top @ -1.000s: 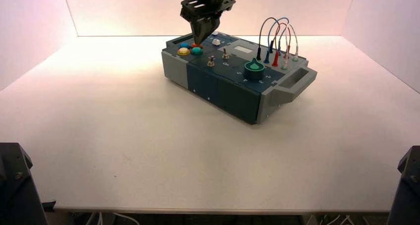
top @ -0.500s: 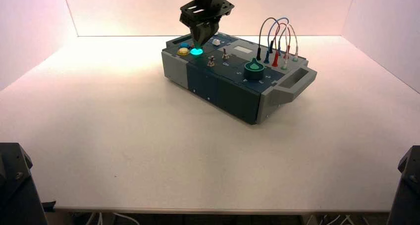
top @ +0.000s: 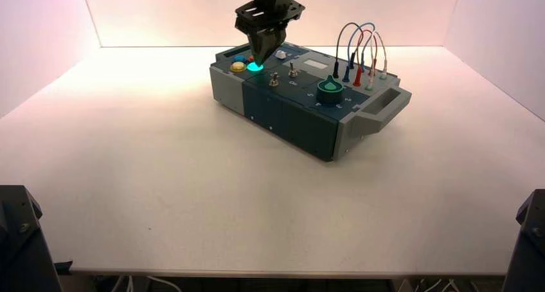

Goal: Push the green button with the right gripper.

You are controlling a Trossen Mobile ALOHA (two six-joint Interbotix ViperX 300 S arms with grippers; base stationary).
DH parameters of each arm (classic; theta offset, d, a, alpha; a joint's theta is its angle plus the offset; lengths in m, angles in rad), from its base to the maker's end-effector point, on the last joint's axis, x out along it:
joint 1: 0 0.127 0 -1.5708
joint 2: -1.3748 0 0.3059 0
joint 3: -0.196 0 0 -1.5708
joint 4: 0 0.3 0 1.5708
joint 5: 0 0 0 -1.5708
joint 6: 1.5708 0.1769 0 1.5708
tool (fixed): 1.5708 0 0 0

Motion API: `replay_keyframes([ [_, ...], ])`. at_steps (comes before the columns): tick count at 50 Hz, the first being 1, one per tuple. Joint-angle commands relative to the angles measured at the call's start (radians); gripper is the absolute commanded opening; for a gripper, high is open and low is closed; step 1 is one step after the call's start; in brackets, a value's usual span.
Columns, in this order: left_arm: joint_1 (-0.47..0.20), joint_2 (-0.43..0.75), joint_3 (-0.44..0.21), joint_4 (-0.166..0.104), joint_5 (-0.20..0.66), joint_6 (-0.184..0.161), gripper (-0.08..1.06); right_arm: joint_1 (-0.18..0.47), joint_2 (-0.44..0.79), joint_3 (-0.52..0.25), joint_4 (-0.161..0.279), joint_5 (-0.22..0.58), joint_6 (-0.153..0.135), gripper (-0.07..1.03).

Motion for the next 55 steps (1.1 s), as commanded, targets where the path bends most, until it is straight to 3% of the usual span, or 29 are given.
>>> replay_keyframes([
  [1, 0.003, -0.011, -0.018, -0.005, -0.008, 0.006, -0.03, 0.002, -0.077, -0.055, -0.011, 0.051, -0.006, -0.02],
  [21, 0.003, -0.006, -0.009, -0.005, -0.031, 0.006, -0.03, -0.009, -0.138, -0.055, -0.048, 0.199, -0.006, -0.02],
  [36, 0.005, 0.012, -0.003, 0.003, -0.040, 0.012, -0.03, -0.011, -0.156, -0.018, -0.054, 0.201, -0.006, -0.02],
  [41, 0.003, 0.017, 0.000, 0.002, -0.048, 0.012, -0.03, -0.012, -0.166, 0.003, -0.075, 0.198, -0.005, -0.02],
  [55, 0.008, 0.017, 0.000, 0.003, -0.051, 0.012, -0.03, -0.037, -0.175, 0.028, -0.081, 0.153, -0.006, -0.02],
])
